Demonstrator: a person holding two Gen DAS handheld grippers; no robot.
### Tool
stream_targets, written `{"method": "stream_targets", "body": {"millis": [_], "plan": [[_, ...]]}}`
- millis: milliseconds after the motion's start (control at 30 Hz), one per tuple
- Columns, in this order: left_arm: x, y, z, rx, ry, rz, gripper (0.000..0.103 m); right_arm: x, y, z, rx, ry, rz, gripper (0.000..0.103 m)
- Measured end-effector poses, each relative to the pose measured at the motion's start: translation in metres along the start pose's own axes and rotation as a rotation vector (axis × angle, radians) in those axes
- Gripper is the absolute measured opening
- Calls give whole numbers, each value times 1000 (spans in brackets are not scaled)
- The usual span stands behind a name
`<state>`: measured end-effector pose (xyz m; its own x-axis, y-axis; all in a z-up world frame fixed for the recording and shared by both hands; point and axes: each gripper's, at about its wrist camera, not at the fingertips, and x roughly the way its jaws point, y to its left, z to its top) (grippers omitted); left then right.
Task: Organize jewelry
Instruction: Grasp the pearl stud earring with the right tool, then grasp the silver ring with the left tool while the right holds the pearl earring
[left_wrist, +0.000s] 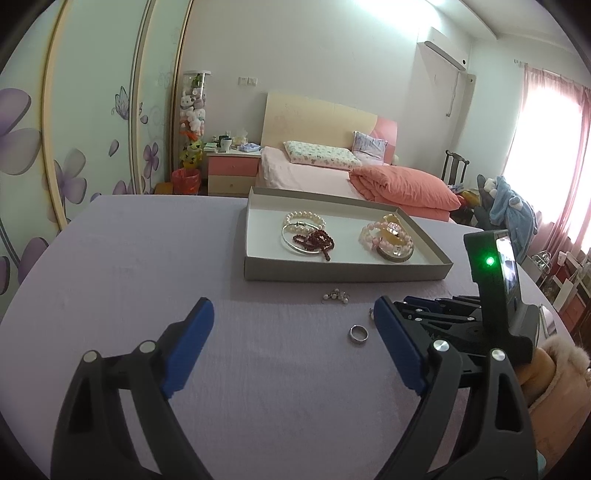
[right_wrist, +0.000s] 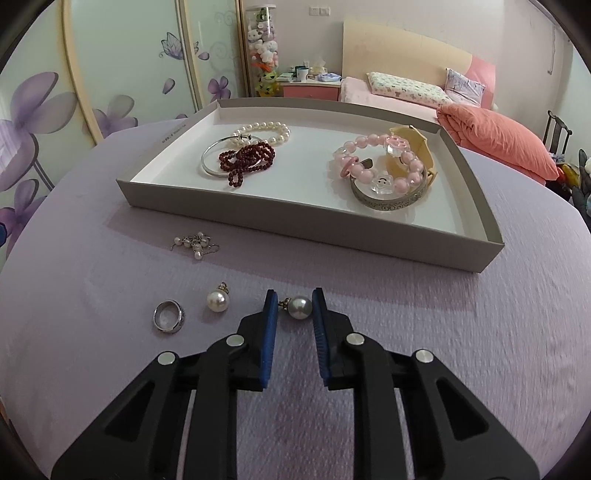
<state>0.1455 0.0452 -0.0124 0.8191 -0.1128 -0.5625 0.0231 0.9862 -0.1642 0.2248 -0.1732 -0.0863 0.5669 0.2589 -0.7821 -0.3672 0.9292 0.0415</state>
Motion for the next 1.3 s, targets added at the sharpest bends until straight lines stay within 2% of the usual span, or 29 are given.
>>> {"method": "stream_targets", "body": {"millis": [200, 233, 500, 733, 967, 1300], "plan": [[7, -4, -4, 11, 23, 7, 86, 0, -2, 0, 7, 4, 5, 19], [8, -5, -5, 16, 28, 9, 86, -1, -3, 0, 11, 5, 6, 15], [25, -18, -11, 68, 83, 8, 87, -6, -34, -4, 89, 8, -3, 14], [39, -33, -17, 114, 118, -4, 87, -9, -37, -11, 42, -14, -15, 14], [44, -33, -19, 114, 131, 1, 87, -10, -44, -13, 72, -16, 20, 16], [53, -38, -21, 128, 146, -5, 87, -11, -43, -13, 44, -13, 6, 14]]}}
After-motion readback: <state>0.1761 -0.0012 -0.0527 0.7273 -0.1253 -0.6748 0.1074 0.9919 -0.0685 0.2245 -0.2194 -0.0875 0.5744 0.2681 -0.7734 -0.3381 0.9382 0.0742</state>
